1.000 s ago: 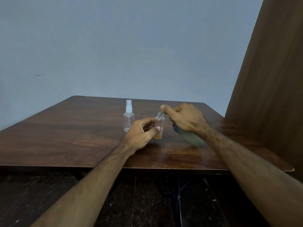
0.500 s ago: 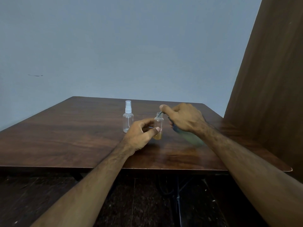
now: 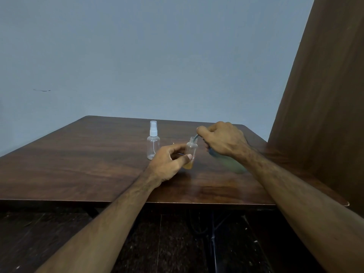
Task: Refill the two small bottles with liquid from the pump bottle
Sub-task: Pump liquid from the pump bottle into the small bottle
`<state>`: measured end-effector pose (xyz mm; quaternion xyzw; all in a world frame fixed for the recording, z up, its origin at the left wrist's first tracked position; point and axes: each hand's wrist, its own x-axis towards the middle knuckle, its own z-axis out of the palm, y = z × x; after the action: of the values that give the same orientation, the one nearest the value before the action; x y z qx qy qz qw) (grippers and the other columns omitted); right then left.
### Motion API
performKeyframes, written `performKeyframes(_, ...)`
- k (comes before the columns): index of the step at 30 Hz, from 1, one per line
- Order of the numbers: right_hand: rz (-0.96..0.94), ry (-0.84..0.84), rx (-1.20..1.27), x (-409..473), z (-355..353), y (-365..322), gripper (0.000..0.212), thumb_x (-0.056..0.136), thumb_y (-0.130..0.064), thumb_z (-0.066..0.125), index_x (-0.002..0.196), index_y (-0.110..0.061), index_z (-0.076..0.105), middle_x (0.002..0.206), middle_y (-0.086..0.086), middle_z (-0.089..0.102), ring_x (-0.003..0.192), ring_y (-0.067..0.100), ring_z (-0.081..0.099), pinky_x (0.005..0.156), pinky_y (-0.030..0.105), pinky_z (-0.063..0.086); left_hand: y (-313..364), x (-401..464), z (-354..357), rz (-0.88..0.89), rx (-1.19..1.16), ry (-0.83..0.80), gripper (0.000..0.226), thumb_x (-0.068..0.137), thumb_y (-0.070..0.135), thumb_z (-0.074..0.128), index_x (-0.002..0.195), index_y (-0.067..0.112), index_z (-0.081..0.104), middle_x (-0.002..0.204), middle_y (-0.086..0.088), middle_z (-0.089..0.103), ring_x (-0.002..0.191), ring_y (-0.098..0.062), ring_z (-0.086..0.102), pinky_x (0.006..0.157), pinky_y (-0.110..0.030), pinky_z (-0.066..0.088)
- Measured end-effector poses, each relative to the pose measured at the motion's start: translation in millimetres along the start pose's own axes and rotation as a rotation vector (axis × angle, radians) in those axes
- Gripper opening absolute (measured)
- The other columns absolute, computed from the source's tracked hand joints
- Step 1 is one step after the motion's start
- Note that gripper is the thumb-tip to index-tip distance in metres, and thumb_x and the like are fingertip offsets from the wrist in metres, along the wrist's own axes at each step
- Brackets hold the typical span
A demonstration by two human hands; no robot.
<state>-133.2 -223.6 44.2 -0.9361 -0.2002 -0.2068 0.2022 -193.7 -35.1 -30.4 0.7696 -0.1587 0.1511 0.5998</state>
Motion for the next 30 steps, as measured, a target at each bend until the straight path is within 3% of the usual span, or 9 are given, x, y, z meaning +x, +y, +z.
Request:
performKeyframes(5, 0.002, -0.023, -0.031, -0.9, 0.6, -0.6, 0.080, 0.087, -0.079, 0.032, 0.063, -0.014, 0.073, 0.054, -0.007, 0.071, 0.065, 0.012, 0.067, 0.064, 0.031, 0.042, 2.0, -1.2, -0.3, 0.003, -0.026, 0.004, 0.032, 0.094, 0.012, 0.069, 0.115, 0.036, 0.072, 0.110, 0.011, 0.077, 0.101, -0.004, 0.071, 0.088, -0.013, 0.051)
performKeyframes(8, 0.005, -0.015, -0.025, -2.0, -0.2, 0.8, 0.084, 0.086, -0.083, 0.031, 0.061, -0.015, 0.072, 0.055, -0.009, 0.072, 0.065, 0.012, 0.068, 0.067, 0.033, 0.044, 2.6, -1.0, -0.5, 0.002, -0.014, -0.001, 0.032, 0.094, 0.014, 0.069, 0.114, 0.039, 0.071, 0.111, 0.012, 0.076, 0.104, -0.003, 0.071, 0.092, -0.015, 0.051)
performKeyframes(17, 0.005, 0.008, -0.008, -0.7, 0.5, -0.9, 0.064, 0.084, -0.064, 0.036, 0.061, -0.016, 0.072, 0.060, -0.005, 0.073, 0.068, 0.016, 0.066, 0.062, 0.032, 0.040, 0.1, 0.7, -1.0, -0.008, 0.010, -0.008, 0.030, 0.092, 0.019, 0.071, 0.114, 0.039, 0.072, 0.112, 0.017, 0.075, 0.108, -0.002, 0.069, 0.102, -0.028, 0.050)
performKeyframes(23, -0.009, 0.002, -0.015, -1.9, 0.2, -2.4, 0.078, 0.088, -0.078, 0.032, 0.057, -0.017, 0.070, 0.051, -0.011, 0.069, 0.066, 0.012, 0.066, 0.063, 0.030, 0.039, 2.4, -0.1, 0.1, 0.006, -0.029, 0.001, 0.033, 0.094, 0.012, 0.069, 0.113, 0.040, 0.071, 0.111, 0.014, 0.076, 0.108, -0.002, 0.069, 0.097, -0.021, 0.050)
performKeyframes(30, -0.019, -0.002, -0.032, -2.6, 1.6, 0.3, 0.075, 0.090, -0.072, 0.033, 0.056, -0.016, 0.069, 0.055, -0.007, 0.071, 0.067, 0.014, 0.067, 0.065, 0.032, 0.043, 1.8, -0.5, -0.2, 0.002, -0.017, -0.009, 0.032, 0.094, 0.014, 0.069, 0.112, 0.041, 0.071, 0.109, 0.016, 0.076, 0.103, -0.001, 0.070, 0.087, -0.012, 0.050)
